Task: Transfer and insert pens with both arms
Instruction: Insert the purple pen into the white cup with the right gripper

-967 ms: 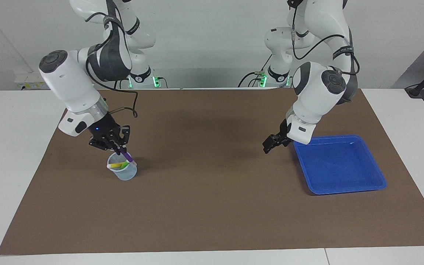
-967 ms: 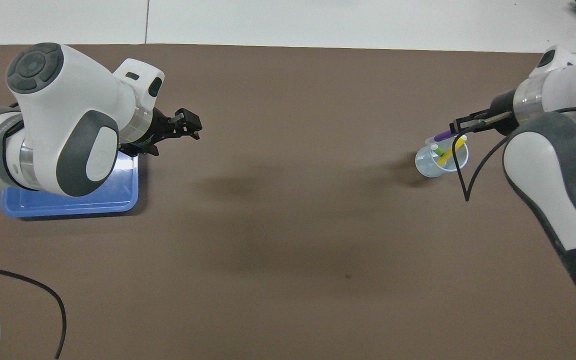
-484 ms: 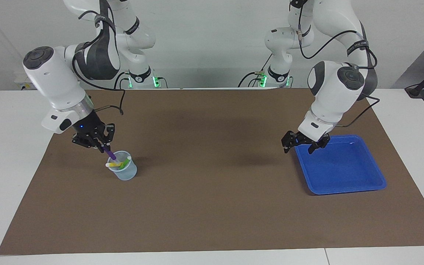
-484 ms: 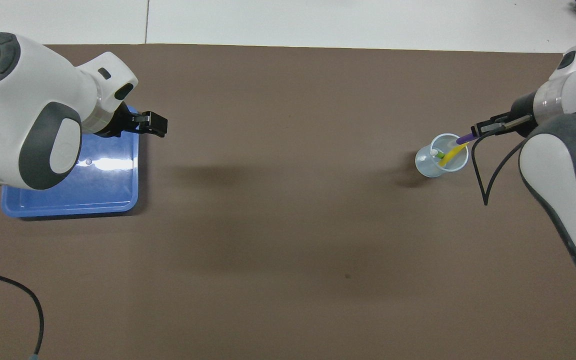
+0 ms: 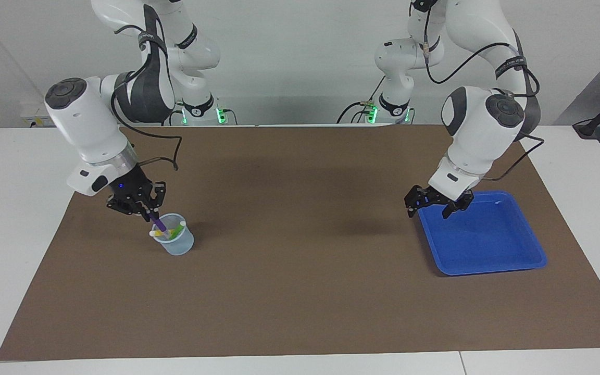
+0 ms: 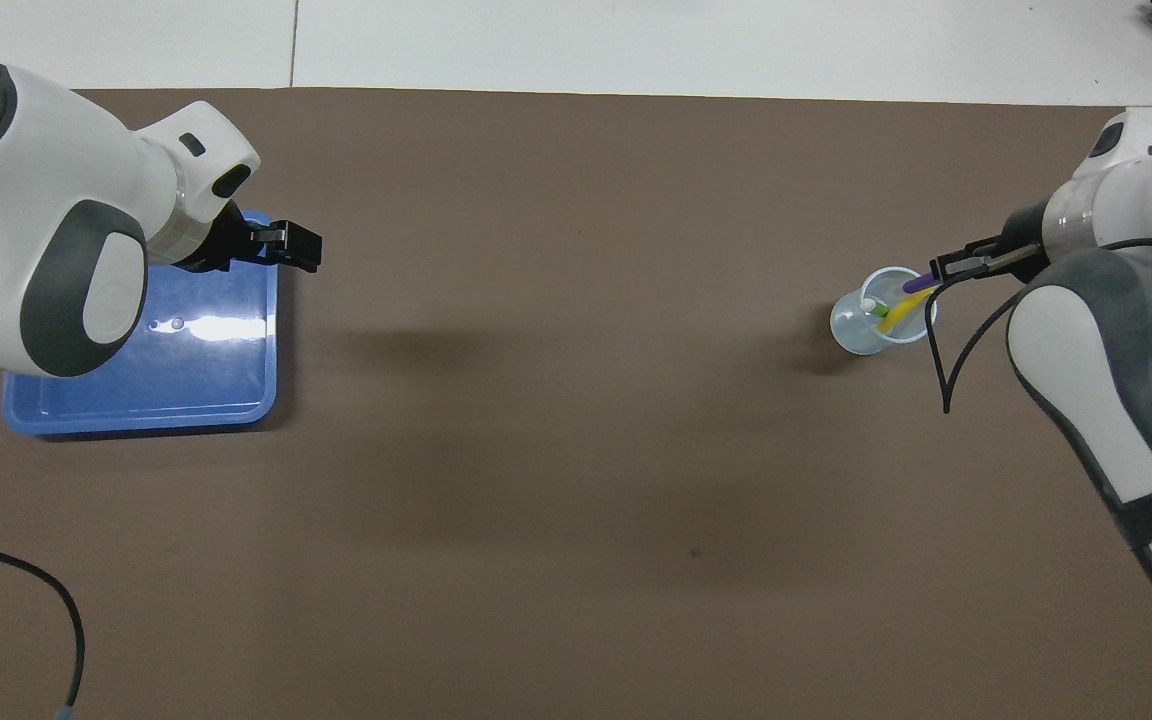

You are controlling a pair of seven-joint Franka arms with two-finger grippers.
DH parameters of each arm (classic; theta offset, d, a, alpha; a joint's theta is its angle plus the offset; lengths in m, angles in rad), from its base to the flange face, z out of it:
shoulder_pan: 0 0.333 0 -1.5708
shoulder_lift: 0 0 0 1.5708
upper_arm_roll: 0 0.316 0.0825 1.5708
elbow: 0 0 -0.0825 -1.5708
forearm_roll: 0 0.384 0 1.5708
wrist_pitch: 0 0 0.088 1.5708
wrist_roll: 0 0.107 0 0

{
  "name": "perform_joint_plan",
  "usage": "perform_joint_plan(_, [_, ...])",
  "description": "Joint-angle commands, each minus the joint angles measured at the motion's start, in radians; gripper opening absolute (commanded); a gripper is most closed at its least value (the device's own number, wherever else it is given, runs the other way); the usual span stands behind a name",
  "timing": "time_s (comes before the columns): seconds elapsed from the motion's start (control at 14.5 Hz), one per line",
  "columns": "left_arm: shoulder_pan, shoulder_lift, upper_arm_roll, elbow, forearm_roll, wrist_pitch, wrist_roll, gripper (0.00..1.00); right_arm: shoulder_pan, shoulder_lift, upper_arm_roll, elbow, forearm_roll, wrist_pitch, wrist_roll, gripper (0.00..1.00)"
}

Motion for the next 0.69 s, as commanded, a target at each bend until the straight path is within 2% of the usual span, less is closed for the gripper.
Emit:
perform_joint_plan(0.0, [0.017, -0.036, 0.006, -0.007, 0.02, -0.025, 0.008, 1.0, -0.008, -0.003, 0.01, -0.027, -0.019, 0.041, 0.0, 0.0])
perform_joint_plan(0.07, [0.006, -0.045, 0.041, -0.009, 0.02, -0.026, 0.01, 1.0, -0.008, -0.003, 0.01, -0.041, -0.019, 0.058, 0.0, 0.0])
perform_joint_plan(0.14, [-0.014, -0.062, 0.07, -0.012, 0.02, -0.031, 0.01, 1.0, -0.008, -0.003, 0.01, -0.049, -0.019, 0.065, 0.002, 0.13])
perform_joint_plan(0.21, [-0.026, -0.072, 0.09, -0.007, 0.02, -0.05, 0.01, 1.0, -0.008, -0.005, 0.01, -0.049, -0.019, 0.066, 0.008, 0.44])
perform_joint_plan(0.28, [-0.028, -0.08, 0.112, -0.004, 0.02, -0.073, 0.011, 1.0, -0.008, -0.005, 0.01, -0.049, -0.018, 0.066, 0.028, 0.81])
perform_joint_plan(0.35, [-0.034, -0.098, 0.121, -0.001, 0.02, -0.096, 0.011, 1.0, -0.008, -0.005, 0.01, -0.049, -0.018, 0.062, 0.042, 1.0])
perform_joint_plan(0.62, [-0.062, -0.201, 0.165, -0.001, 0.021, -0.21, 0.008, 1.0, -0.005, -0.015, 0.01, -0.038, -0.018, 0.038, 0.069, 1.0])
